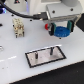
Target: Insert the blue gear onto the right peg, followed by the red gear
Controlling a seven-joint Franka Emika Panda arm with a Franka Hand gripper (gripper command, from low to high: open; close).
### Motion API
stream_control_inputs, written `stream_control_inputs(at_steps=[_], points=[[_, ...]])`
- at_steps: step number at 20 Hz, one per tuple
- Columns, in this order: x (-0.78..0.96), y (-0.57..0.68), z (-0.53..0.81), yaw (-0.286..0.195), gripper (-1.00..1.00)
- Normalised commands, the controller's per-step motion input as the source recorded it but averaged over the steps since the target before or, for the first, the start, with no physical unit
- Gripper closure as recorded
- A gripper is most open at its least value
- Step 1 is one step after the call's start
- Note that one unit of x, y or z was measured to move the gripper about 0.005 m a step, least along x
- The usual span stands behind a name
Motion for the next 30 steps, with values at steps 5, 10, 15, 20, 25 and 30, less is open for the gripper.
stream_control_inputs(at_steps=[5,10,15,20,25,30], points=[[0.63,-0.29,0.10,0.000,1.00],[0.47,-0.26,-0.01,0.000,1.00],[0.32,-0.18,-0.04,0.000,1.00],[0.23,-0.08,-0.03,0.000,1.00],[0.21,-0.03,-0.08,0.000,1.00],[0.14,0.01,-0.15,0.000,1.00]])
